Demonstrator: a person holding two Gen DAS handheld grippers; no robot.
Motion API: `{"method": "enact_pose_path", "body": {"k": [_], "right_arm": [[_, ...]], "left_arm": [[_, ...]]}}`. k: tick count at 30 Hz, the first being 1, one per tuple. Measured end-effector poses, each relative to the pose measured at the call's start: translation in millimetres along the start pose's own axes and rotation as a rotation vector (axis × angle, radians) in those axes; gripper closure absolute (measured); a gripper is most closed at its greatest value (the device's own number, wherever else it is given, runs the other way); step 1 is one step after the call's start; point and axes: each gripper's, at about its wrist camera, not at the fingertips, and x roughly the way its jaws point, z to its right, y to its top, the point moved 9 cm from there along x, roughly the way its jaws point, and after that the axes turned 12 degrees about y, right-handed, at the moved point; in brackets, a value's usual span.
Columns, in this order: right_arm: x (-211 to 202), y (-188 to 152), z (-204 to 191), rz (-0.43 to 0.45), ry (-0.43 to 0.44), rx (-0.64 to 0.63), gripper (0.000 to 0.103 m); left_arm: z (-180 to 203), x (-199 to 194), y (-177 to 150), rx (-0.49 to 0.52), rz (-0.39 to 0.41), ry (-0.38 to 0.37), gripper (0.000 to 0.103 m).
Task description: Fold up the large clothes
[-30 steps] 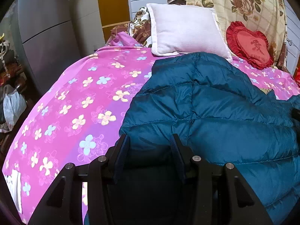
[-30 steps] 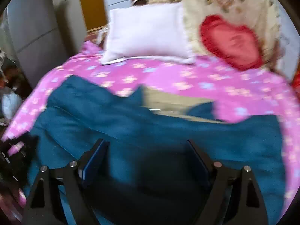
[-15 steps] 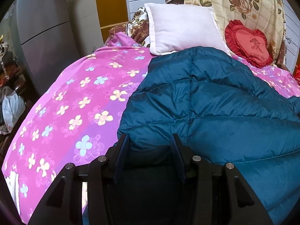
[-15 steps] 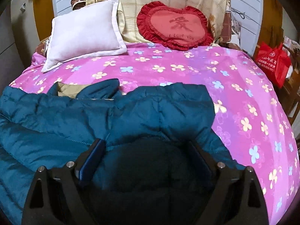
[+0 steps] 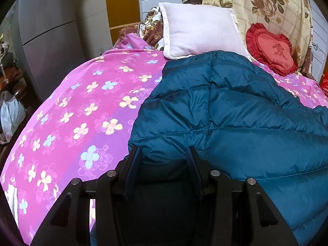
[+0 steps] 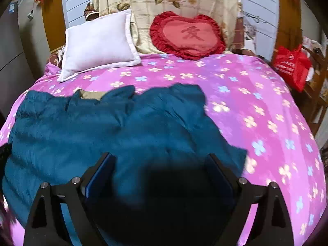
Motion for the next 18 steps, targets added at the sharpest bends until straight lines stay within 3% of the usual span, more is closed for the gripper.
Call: {"method": "enact_pose_path", "body": {"k": [9, 18], "right_arm": [[16, -24, 24, -0.027, 0.021, 0.077, 0.002], [-18, -28, 22, 0.003, 0.078, 0.107, 0.001]], "left_arm": [[0, -2, -3, 0.007, 0.015, 0.009, 0.075], [-7, -9, -5, -0.043, -0.020, -0.043, 0.075]]}}
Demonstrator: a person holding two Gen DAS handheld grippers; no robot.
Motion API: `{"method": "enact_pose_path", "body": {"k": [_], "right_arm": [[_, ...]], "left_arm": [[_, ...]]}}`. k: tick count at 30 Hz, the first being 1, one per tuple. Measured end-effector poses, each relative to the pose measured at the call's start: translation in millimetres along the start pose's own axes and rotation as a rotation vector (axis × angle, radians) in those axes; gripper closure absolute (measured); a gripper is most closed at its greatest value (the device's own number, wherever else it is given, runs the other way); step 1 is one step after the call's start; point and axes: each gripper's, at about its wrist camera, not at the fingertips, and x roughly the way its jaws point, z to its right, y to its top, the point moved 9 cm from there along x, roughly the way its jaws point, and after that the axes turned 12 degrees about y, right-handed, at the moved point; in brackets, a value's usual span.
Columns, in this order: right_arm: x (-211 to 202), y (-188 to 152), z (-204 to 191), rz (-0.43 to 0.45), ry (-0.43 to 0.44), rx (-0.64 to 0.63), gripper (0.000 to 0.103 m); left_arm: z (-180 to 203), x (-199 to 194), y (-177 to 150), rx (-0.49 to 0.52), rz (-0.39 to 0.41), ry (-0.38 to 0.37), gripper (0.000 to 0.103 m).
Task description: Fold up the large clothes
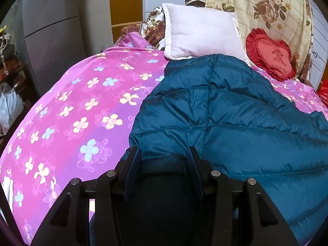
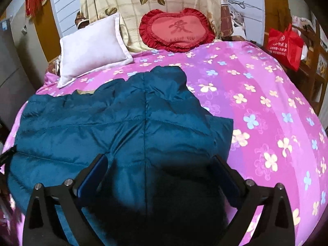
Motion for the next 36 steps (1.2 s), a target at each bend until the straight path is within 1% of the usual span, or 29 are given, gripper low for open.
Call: {"method": "enact_pose_path", "body": {"k": [2, 3, 5, 6, 9, 10, 11, 14, 17, 20, 23, 25, 26, 28, 29, 34, 36], "right_arm": [[-5, 0, 2, -0.008, 0.004, 0.000, 0.001], [-7, 0, 4, -0.009, 0.005, 0.003, 0.001], [-14, 2, 11, -0.005, 0.014, 0.022, 0.000], [-15, 3, 14, -0.005, 0.021, 0.033, 0.000], [-16, 4, 34, -0.019, 0.036, 0.095, 0.000], [-16, 4, 39, -0.022, 0.044, 0.114, 0.000], [-14, 4, 43, -0.026, 0.053, 0.129, 0.000], [-3, 0, 60, -0.073, 0.085, 0.197, 0.000], [6, -1, 71, -0.071, 0.117, 0.245, 0.000], [18, 1, 77, -0.070, 0.175, 0.294, 0.000], [33, 1, 81, -0.099, 0.222, 0.323, 0.000], [40, 2, 81, -0.110, 0.247, 0.327, 0.000], [43, 2, 81, -0.115, 0.260, 0.325, 0.000], [53, 1, 77, -0.135, 0.298, 0.323, 0.000], [55, 2, 76, -0.132, 0.309, 0.320, 0.000], [62, 2, 65, -0.150, 0.321, 0.279, 0.000], [63, 2, 60, -0.158, 0.332, 0.274, 0.000]], "left_arm": [[-2, -7, 1, -0.007, -0.028, -0.043, 0.075], [-5, -12, 2, -0.024, -0.042, -0.080, 0.075], [-16, -18, 6, -0.081, -0.068, -0.152, 0.075], [-21, -18, 7, -0.104, -0.081, -0.174, 0.073], [-34, -13, 8, -0.196, -0.140, -0.282, 0.060], [-37, -9, 7, -0.218, -0.158, -0.309, 0.058], [-39, -2, 5, -0.242, -0.183, -0.332, 0.057], [-33, 9, 0, -0.238, -0.208, -0.367, 0.056], [-23, 16, -5, -0.206, -0.221, -0.392, 0.052], [-19, 24, -9, -0.195, -0.234, -0.412, 0.047], [-17, 37, -15, -0.232, -0.301, -0.475, 0.044], [-17, 45, -18, -0.263, -0.343, -0.507, 0.039], [-16, 46, -18, -0.275, -0.342, -0.525, 0.039], [-15, 46, -16, -0.257, -0.334, -0.527, 0.037], [-13, 46, -16, -0.242, -0.327, -0.524, 0.037], [0, 44, -14, -0.175, -0.293, -0.514, 0.026], [4, 45, -12, -0.168, -0.288, -0.509, 0.025]]}}
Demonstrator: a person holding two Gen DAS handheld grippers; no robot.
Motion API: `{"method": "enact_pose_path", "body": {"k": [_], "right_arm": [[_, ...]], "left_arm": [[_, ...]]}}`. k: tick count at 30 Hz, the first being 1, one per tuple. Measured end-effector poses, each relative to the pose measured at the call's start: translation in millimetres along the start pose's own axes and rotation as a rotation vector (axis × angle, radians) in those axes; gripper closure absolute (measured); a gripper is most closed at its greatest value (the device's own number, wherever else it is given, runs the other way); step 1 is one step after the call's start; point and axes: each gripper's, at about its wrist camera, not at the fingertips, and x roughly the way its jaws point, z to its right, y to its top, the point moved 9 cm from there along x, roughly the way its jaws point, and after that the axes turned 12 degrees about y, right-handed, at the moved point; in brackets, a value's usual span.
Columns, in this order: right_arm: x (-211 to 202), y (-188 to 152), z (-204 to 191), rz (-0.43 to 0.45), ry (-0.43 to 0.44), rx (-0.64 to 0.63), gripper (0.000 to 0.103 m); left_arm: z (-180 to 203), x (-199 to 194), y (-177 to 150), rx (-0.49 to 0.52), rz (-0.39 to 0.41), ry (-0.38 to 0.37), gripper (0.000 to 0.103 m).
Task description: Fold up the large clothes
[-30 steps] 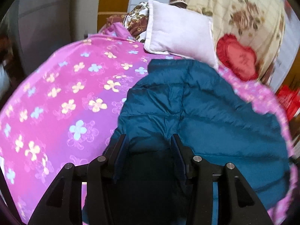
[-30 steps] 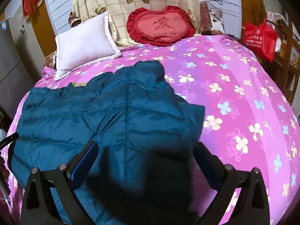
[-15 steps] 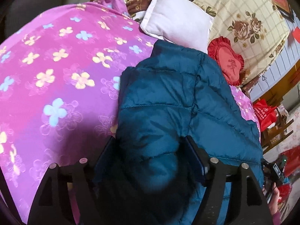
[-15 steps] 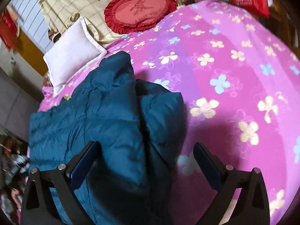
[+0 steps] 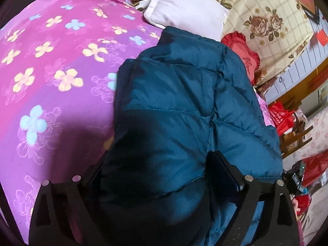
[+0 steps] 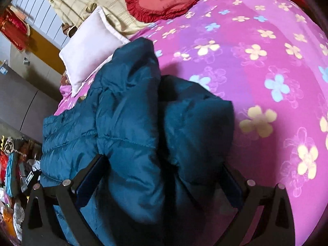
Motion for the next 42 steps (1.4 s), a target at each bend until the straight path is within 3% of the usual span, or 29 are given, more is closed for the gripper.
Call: {"method": "enact_pose_path", "body": {"k": [3, 6, 8, 10, 12, 14, 16, 21, 27, 32, 34, 36, 38, 39, 41, 42], "right_arm": [[8, -7, -13, -0.025, 0.031, -0.034, 0.000], [15, -14, -29, -0.033, 0.015, -0.101, 0.007], [14, -15, -36, -0.020, 0.012, -0.114, 0.017], [11, -17, -42, 0.001, 0.017, -0.109, 0.025], [6, -18, -48, 0.020, 0.020, -0.107, 0.035], [-3, -21, -58, 0.041, 0.030, -0.110, 0.050], [-16, -22, -69, 0.062, 0.038, -0.122, 0.057], [-62, -36, -101, 0.084, 0.087, -0.163, 0.062], [-117, -85, -125, 0.050, 0.115, -0.173, 0.062], [-150, -141, -126, 0.010, 0.146, -0.128, 0.062], [-155, -160, -119, 0.000, 0.137, -0.108, 0.061], [-153, -174, -107, -0.007, 0.104, -0.080, 0.057], [-140, -186, -84, -0.019, 0.015, -0.059, 0.049], [-133, -191, -75, -0.022, -0.026, -0.066, 0.046], [-118, -197, -63, -0.011, -0.085, -0.081, 0.028], [-115, -197, -60, -0.006, -0.102, -0.084, 0.025]], "left_arm": [[3, 1, 0, 0.009, 0.000, 0.003, 0.026], [10, 2, -5, 0.027, -0.009, -0.004, 0.047], [15, -2, -7, 0.042, 0.008, 0.008, 0.058], [20, -10, -8, 0.067, 0.037, 0.018, 0.079], [25, -22, -9, 0.075, 0.059, 0.026, 0.090], [28, -34, -10, 0.084, 0.076, 0.034, 0.096], [30, -49, -14, 0.087, 0.086, 0.033, 0.099], [33, -93, -33, 0.080, 0.082, -0.025, 0.101], [37, -159, -80, 0.145, 0.062, -0.044, 0.101], [19, -185, -122, 0.129, 0.015, -0.008, 0.100], [9, -178, -138, 0.125, -0.004, 0.043, 0.096], [-4, -160, -149, 0.106, -0.029, 0.111, 0.090], [-16, -138, -159, 0.080, -0.052, 0.163, 0.081], [-23, -128, -163, 0.063, -0.047, 0.190, 0.071], [-28, -124, -165, 0.045, -0.007, 0.214, 0.064], [-27, -125, -165, 0.048, 0.002, 0.224, 0.063]]}}
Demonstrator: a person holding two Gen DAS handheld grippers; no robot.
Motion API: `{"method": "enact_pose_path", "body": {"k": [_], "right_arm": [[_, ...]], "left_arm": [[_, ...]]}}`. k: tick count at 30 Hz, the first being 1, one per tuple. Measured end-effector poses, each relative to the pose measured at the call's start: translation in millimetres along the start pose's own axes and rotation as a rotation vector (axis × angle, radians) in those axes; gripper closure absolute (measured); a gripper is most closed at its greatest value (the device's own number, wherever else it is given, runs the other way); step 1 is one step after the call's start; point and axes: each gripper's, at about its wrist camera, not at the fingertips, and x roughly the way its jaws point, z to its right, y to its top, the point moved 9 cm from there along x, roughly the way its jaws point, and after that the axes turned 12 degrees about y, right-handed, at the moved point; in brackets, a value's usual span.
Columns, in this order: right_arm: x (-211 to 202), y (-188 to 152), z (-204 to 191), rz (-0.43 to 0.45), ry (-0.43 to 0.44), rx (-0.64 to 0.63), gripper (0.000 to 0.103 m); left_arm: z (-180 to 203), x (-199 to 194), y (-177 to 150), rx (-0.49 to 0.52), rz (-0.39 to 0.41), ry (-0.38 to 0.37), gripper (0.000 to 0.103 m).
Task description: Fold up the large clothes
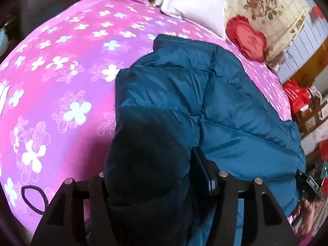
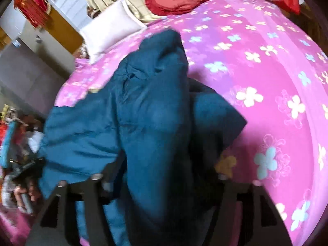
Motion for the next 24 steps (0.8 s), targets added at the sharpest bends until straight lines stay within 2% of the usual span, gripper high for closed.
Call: {"method": "enact_pose_path", "body": {"k": [6, 12, 15, 18, 24], "right_arm": [[-20, -4, -4, 0.028, -0.070, -0.008, 0.023], [-57, -3, -25, 0.106, -0.104, -0.044, 0.020], [-79, -3, -52, 0.158, -0.114, -0.114, 0.018], [-88, -5, -81, 0.187, -0.098, -0.172, 0.011], [-77, -26, -137, 0.188, -0.091, -0.288, 0.009]], "left_arm": [[-2, -24, -4, 0.039, 0.065, 0.101, 0.063], [-10, -77, -6, -0.009, 0.209, 0.134, 0.063], [-9, -99, -7, 0.008, 0.281, 0.184, 0.063], [-4, -116, -9, 0.018, 0.325, 0.194, 0.063], [24, -131, -23, 0.077, 0.375, 0.206, 0.063]]}}
